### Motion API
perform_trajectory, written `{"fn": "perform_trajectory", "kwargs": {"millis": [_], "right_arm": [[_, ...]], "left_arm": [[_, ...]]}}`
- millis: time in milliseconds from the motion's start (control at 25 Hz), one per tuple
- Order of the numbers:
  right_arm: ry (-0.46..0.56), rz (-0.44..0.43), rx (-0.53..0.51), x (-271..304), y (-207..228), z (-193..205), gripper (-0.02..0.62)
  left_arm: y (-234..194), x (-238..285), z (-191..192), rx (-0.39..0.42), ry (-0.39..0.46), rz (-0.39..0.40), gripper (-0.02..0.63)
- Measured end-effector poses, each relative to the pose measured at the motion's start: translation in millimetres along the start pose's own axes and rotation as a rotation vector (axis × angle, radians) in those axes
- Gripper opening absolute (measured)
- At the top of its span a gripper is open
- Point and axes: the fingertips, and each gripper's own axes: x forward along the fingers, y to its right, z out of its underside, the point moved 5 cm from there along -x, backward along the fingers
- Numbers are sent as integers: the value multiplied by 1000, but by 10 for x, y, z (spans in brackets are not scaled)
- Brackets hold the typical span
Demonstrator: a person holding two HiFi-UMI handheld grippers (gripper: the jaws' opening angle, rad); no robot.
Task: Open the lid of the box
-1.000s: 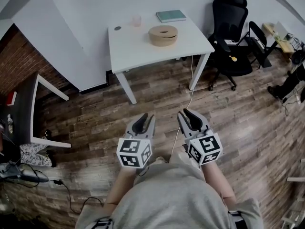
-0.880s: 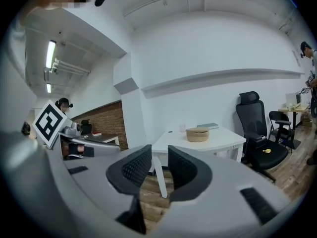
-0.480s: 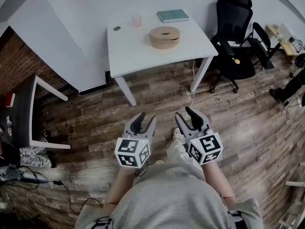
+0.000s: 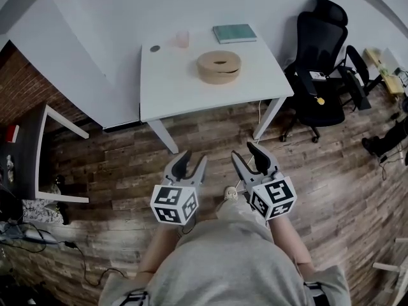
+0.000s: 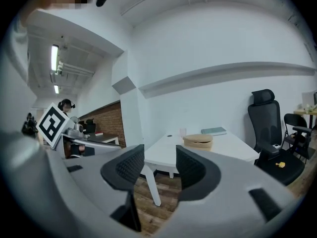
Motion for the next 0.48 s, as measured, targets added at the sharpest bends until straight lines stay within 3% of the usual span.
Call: {"fn": "perform_trajectory", "kwargs": {"millis": [480], "right_arm": [[-5,-94,-25,548,897,-266,204]], "left_arm": [[56,907,-305,-34,33,-77,175]]}}
